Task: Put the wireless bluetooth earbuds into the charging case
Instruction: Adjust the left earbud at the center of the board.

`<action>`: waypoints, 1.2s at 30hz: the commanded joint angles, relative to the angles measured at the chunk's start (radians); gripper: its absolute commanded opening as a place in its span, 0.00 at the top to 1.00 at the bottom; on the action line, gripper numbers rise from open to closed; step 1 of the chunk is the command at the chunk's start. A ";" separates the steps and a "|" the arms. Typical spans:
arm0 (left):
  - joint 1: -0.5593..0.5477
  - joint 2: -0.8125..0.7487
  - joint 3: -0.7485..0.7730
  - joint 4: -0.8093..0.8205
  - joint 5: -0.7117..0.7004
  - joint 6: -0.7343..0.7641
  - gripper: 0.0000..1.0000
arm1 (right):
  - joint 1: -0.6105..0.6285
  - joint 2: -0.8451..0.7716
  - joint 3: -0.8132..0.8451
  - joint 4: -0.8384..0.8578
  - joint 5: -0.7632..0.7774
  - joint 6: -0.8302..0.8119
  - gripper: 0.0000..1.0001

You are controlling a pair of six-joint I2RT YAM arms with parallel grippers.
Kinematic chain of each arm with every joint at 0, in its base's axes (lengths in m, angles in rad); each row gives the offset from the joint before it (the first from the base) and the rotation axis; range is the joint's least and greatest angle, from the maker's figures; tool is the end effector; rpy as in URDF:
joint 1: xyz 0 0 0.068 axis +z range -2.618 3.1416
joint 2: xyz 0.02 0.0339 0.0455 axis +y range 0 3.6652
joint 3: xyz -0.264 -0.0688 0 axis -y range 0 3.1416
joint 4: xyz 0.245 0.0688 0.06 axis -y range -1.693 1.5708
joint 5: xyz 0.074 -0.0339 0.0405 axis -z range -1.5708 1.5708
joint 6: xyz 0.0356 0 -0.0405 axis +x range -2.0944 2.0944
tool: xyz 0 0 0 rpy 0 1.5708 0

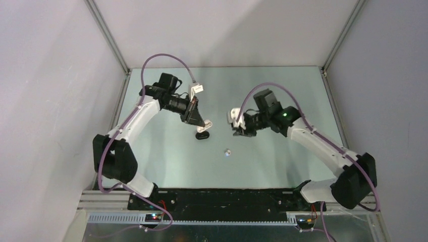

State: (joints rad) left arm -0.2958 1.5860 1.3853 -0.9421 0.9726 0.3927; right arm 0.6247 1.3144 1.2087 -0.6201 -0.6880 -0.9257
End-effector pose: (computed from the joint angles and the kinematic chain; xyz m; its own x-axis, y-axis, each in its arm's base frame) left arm 0.2928 -0.1200 0.3019 -0.6157 0.4129 -0.6712 0.7878 0.3038 -0.5358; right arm 0.2130 0.1815 0.3353 0.3451 -0.5121 -0.7865 -0.9335 -0.1004 -0.3442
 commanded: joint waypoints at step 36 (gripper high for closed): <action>0.138 -0.153 -0.121 0.003 -0.008 -0.040 1.00 | 0.097 0.303 -0.125 0.162 0.036 0.102 0.73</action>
State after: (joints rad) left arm -0.1669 1.4628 1.2545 -0.9485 0.9386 0.3660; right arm 0.7341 1.6310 0.9741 -0.4660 -0.6441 -1.3125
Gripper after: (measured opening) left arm 0.189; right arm 0.273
